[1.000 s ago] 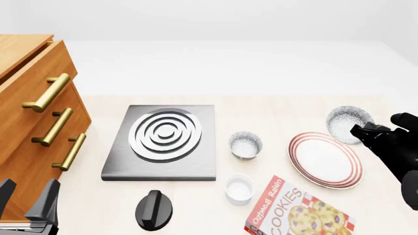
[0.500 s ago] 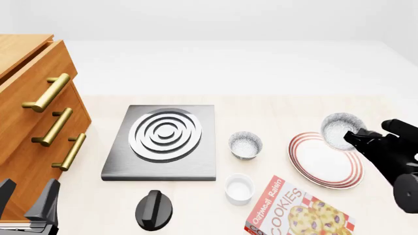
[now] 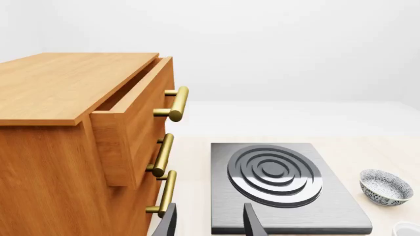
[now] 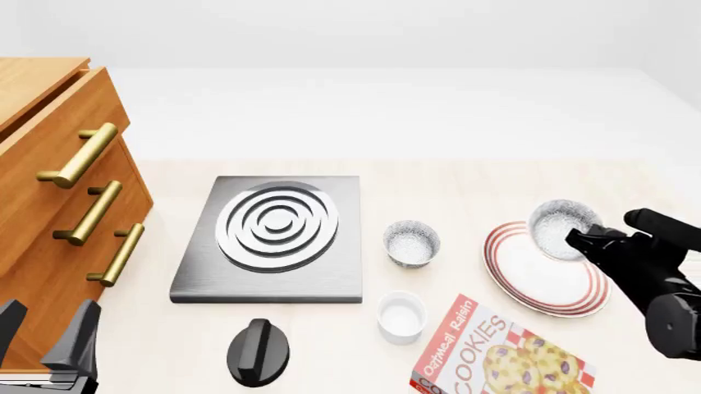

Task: Pick the akita bowl next to the plate and place it on the plate.

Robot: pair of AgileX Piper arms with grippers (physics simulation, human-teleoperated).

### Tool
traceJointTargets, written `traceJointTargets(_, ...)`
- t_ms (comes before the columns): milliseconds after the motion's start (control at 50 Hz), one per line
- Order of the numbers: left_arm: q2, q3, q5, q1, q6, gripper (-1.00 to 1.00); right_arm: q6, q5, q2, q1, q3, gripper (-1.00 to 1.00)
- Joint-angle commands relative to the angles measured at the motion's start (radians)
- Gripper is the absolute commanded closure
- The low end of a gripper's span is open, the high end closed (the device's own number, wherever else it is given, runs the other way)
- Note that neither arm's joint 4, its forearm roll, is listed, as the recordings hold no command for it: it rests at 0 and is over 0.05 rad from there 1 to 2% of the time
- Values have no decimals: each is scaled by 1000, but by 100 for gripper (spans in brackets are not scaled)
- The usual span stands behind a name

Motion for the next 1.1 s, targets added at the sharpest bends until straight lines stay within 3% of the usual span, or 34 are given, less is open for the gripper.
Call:
traceJointTargets(20,0,0,0,0,0,-100,-3,-16,19,4,-1,100)
traceJointTargets(1100,0,0,0,0,0,-100,-46,-115,145,-9,33,100)
